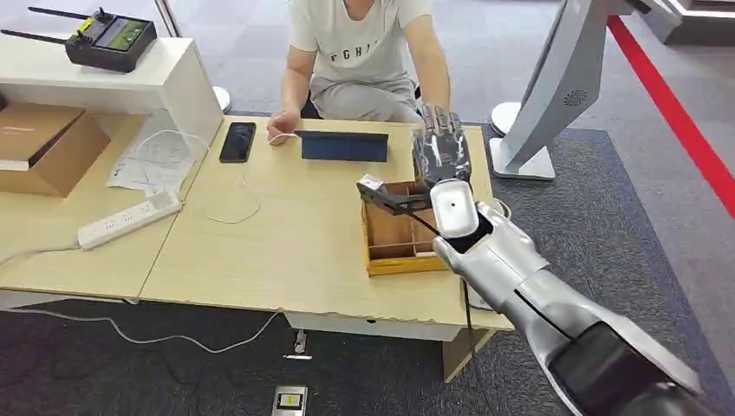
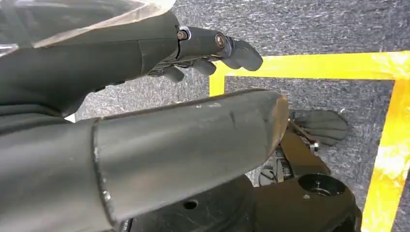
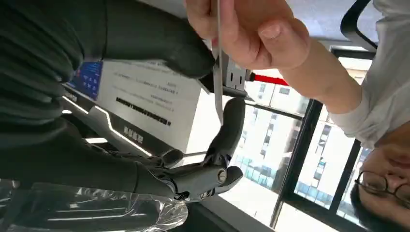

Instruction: Pass the card to the sensor for recognition and then transmit it.

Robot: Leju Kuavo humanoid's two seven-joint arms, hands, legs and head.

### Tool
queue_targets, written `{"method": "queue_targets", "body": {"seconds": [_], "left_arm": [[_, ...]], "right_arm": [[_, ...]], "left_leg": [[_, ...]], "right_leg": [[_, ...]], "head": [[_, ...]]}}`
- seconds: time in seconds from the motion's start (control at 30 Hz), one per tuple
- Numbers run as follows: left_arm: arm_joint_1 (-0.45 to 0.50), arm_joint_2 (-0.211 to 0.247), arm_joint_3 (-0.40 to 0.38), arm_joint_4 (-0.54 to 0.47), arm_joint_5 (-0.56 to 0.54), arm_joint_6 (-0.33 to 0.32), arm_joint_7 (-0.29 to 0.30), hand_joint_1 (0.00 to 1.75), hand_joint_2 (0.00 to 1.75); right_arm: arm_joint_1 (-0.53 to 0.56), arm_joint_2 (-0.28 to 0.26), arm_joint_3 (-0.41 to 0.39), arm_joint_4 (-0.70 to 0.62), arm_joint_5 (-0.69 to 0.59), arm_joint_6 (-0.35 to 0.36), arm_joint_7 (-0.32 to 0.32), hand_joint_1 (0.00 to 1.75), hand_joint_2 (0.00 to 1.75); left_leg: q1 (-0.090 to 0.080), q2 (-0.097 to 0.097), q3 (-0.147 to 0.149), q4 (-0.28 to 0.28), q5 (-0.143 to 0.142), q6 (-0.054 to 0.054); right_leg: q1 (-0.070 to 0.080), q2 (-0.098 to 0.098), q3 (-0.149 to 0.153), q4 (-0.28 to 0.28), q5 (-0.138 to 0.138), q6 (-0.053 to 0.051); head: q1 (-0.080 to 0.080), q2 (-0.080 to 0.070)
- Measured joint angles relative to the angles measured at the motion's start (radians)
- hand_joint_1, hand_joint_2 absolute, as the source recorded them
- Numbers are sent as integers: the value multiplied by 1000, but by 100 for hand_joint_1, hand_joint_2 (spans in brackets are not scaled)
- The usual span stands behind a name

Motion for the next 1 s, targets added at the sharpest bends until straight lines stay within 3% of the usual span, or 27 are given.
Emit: {"method": "queue_targets", "body": {"seconds": [0.3, 0.47, 0.6, 0.7, 0.8, 0.87, 1.0], "left_arm": [[0, -2, 2, 0, 14, 18, 7, 0, 0], [2, -3, 2, 0, 20, 16, 18, 0, 0], [7, -10, 3, 0, 33, 16, 19, 0, 0], [7, -12, 4, 0, 42, 26, 35, 0, 0], [14, -16, 12, 1, 50, 39, 44, 0, 0], [14, -16, 18, 1, 52, 50, 45, 0, 0], [17, -16, 30, 2, 71, 69, 43, 0, 0]], "right_arm": [[1, 3, -8, 33, 17, -48, -48, 0, 0], [2, -39, -29, 36, -10, -76, -55, 0, 0], [42, -148, -87, 24, -101, -84, -43, 0, 0], [117, -249, -145, 18, -191, -134, -16, 0, 0], [228, -368, -234, 19, -302, -202, -4, 0, 0], [330, -437, -314, 20, -442, -233, 12, 0, 0], [554, -543, -473, 34, -637, -238, -80, 0, 0]], "left_leg": [[0, 0, 0, 0, 0, 0], [0, 0, 1, 0, 0, 0], [-1, -4, 1, 1, 0, 0], [0, -6, 2, 1, -1, 2], [-1, -7, 1, 1, -2, 3], [1, -10, 3, 1, -3, 4], [1, -13, -1, 1, -6, 4]], "right_leg": [[0, 0, 0, 0, 0, 0], [0, 0, -1, 0, 0, 0], [0, -3, 2, -3, 0, 0], [0, -4, 5, -6, 0, 1], [0, -6, 4, -7, -1, 1], [1, -9, 8, -9, -3, 4], [1, -12, 8, -8, -4, 3]], "head": [[0, 0], [0, 0], [0, 0], [0, 0], [0, 0], [1, 0], [0, 0]]}}
